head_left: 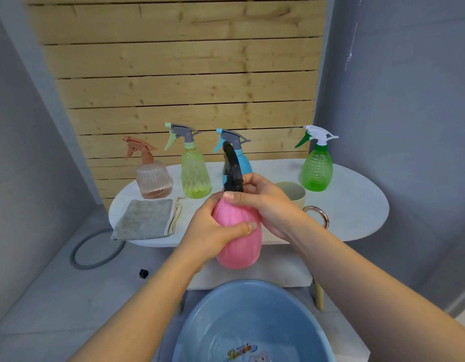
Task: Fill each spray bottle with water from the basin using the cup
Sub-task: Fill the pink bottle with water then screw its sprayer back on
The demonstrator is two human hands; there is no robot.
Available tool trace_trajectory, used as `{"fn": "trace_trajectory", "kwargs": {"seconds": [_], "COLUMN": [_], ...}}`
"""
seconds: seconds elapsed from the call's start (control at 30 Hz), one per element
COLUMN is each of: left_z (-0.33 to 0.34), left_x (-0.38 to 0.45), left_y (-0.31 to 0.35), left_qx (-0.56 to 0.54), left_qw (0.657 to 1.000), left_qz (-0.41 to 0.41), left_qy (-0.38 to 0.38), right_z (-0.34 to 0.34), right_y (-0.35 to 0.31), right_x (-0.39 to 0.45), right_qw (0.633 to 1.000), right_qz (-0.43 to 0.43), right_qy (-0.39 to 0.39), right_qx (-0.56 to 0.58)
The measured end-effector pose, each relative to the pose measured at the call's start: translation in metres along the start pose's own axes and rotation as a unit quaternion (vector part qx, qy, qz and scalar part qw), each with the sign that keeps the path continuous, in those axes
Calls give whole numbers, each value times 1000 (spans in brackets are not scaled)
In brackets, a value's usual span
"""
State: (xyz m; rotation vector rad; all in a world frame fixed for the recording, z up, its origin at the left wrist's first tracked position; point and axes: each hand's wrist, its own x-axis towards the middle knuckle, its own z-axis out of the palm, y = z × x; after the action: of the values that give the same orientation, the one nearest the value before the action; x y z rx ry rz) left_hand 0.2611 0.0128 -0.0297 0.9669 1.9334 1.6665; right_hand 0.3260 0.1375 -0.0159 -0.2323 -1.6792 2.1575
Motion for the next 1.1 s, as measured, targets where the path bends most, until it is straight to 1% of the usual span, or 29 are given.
{"fn": "trace_trajectory", "kwargs": {"seconds": [0.13, 0.2, 0.27, 0.33, 0.47, 0.53, 0.57, 0.63, 0.67, 0.73, 0.77, 0.83, 0.93, 1.0, 1.1], "left_z": [1, 3, 4, 5, 5, 5, 4, 5, 4, 5, 5, 5, 3, 2, 3], "left_x": [-1, -1, 0, 0, 0, 0, 0, 0, 0, -1, -1, 0, -1, -2, -2], "left_y": [0, 0, 0, -1, -3, -3, -3, -2, -2, -2, -2, -1, -1, -1, 1], "left_qx": [-1, 0, 4, 6, 4, -2, -3, -4, -6, -11, -14, -18, -19, -15, -7], "left_qw": [1000, 1000, 1000, 999, 999, 999, 999, 999, 999, 999, 999, 999, 999, 999, 1000], "left_qz": [-2, -4, -7, -9, -10, -10, -9, -11, -10, -11, -11, -10, -12, -10, -6], "left_qy": [3, 14, 26, 34, 37, 34, 33, 35, 35, 32, 31, 31, 32, 29, 28], "right_z": [-5, -4, -3, -1, -4, -5, -4, 0, 0, 2, 3, -1, -11, -13, -11], "right_y": [-5, -6, -2, -1, -6, -8, -8, -5, -2, 1, 0, -2, -4, -4, -3], "right_x": [-4, -4, -2, -2, -4, -6, -7, -8, -6, -5, -6, -6, -5, -4, -1], "right_qw": [997, 999, 1000, 999, 998, 997, 997, 998, 999, 999, 999, 999, 998, 997, 998], "right_qz": [25, 21, 7, 4, 34, 29, 22, 2, -13, -25, -27, -24, 6, 16, 13], "right_qy": [-57, -42, 9, 28, -25, -39, -32, 11, 28, 34, 30, -9, -70, -78, -54], "right_qx": [36, 24, -12, -28, 40, 55, 61, 56, 40, -7, -29, -47, -4, 8, 24]}}
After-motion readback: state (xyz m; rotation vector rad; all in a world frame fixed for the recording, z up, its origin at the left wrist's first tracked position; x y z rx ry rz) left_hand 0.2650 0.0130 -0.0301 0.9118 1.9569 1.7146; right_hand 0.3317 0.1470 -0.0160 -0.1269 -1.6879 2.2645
